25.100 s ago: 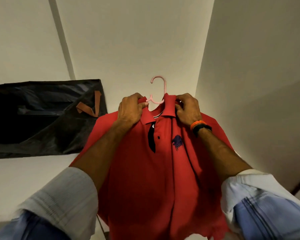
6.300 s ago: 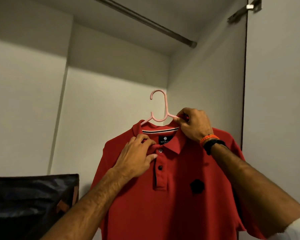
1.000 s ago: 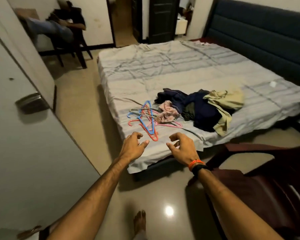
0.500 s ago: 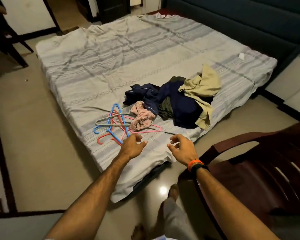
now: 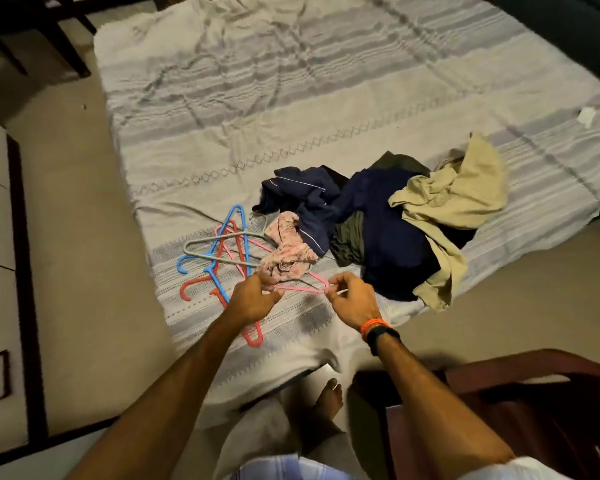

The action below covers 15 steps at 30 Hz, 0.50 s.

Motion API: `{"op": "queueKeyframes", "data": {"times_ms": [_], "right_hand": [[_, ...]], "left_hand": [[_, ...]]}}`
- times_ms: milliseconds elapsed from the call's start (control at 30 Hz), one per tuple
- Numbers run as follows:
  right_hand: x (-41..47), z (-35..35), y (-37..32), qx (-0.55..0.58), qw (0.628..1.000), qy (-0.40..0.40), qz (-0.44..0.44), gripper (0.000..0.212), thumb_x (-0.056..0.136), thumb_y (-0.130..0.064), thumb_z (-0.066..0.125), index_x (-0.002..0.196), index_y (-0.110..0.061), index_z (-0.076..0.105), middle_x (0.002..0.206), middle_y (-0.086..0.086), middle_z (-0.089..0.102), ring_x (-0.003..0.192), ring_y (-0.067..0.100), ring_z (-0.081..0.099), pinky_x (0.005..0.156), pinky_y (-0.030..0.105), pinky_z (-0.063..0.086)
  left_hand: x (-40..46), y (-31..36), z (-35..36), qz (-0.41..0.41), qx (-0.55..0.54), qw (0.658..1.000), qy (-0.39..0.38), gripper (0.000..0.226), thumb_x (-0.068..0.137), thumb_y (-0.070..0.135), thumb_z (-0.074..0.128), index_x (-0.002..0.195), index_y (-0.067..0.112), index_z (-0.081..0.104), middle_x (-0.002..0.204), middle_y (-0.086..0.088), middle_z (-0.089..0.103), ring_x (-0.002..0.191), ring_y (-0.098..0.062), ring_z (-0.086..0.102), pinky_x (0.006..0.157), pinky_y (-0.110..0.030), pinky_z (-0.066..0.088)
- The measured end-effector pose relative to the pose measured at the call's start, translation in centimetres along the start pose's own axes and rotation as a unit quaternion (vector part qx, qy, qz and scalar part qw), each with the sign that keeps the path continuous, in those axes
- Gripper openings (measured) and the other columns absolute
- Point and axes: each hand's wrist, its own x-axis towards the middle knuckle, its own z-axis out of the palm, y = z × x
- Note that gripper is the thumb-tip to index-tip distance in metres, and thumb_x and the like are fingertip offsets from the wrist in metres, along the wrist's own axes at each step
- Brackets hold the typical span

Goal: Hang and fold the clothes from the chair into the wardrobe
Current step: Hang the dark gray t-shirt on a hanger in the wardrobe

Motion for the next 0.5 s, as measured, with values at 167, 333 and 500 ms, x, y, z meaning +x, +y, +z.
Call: {"op": "queueKeyframes", "data": {"times_ms": [167, 333, 500], "right_hand": [[5.5, 1.2, -1.3, -0.027, 0.998, -0.059, -0.002, 0.012, 0.088, -0.016, 0.063, 0.101, -0.016, 0.063, 0.095, 0.001, 0.069, 0.088, 0.024, 0.066, 0.088, 0.041, 0.054], [10.8, 3.4, -3.2, -0.053, 0.994, -0.095, 0.010, 0.017, 0.085, -0.013, 0.065, 0.098, -0.022, 0.061, 0.100, 0.001, 0.070, 0.090, 0.023, 0.065, 0.089, 0.041, 0.053], [16.1, 6.4, -3.9, -0.137, 0.985, -0.103, -0.027, 0.048, 0.081, -0.017, 0.069, 0.127, -0.014, 0.055, 0.129, 0.008, 0.055, 0.114, 0.029, 0.057, 0.096, 0.040, 0.048]], "left_hand": [[5.3, 0.3, 0.1, -0.015, -0.020, 1.000, 0.006, 0.032, 0.088, 0.022, 0.071, 0.114, 0.007, 0.062, 0.109, -0.007, 0.068, 0.104, -0.022, 0.063, 0.086, -0.027, 0.045], [11.2, -0.4, 0.5, -0.024, -0.010, 0.999, -0.019, 0.030, 0.086, 0.022, 0.072, 0.112, 0.009, 0.064, 0.103, -0.003, 0.067, 0.101, -0.021, 0.063, 0.085, -0.026, 0.045], [17.0, -1.1, 1.1, -0.062, -0.006, 0.998, -0.029, 0.029, 0.087, 0.023, 0.070, 0.113, 0.015, 0.060, 0.108, 0.001, 0.064, 0.104, -0.018, 0.061, 0.085, -0.025, 0.045]]}}
